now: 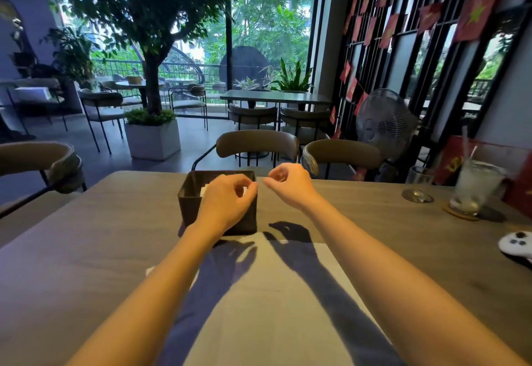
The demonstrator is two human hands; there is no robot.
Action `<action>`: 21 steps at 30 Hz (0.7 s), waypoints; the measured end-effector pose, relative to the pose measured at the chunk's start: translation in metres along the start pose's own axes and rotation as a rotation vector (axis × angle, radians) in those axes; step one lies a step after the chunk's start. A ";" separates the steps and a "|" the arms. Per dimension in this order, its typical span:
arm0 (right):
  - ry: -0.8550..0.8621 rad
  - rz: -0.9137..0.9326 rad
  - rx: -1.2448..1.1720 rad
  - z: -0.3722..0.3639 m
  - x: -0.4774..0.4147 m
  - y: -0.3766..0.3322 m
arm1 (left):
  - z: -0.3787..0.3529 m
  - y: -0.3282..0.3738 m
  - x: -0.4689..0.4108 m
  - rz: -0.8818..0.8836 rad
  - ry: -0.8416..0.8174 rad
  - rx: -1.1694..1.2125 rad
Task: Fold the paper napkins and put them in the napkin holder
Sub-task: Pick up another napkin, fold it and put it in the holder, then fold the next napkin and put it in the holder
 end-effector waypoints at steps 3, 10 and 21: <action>-0.161 -0.084 0.066 0.011 0.028 0.030 | -0.037 0.005 0.022 0.136 -0.242 0.038; -0.513 -0.364 0.533 0.032 0.109 0.139 | -0.106 0.018 0.091 0.245 -0.667 -0.144; -0.467 -0.447 0.474 0.047 0.158 0.171 | -0.135 0.009 0.124 0.283 -0.724 -0.389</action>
Point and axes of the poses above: each hand's wrist, its own x-axis away from the middle knuckle, its own z-axis out of the back of the hand, y = z × x, the point moved 8 cm from there along -x, towards the middle knuckle, and after that the axes turned 14 degrees about x, right-handed, at the moved point
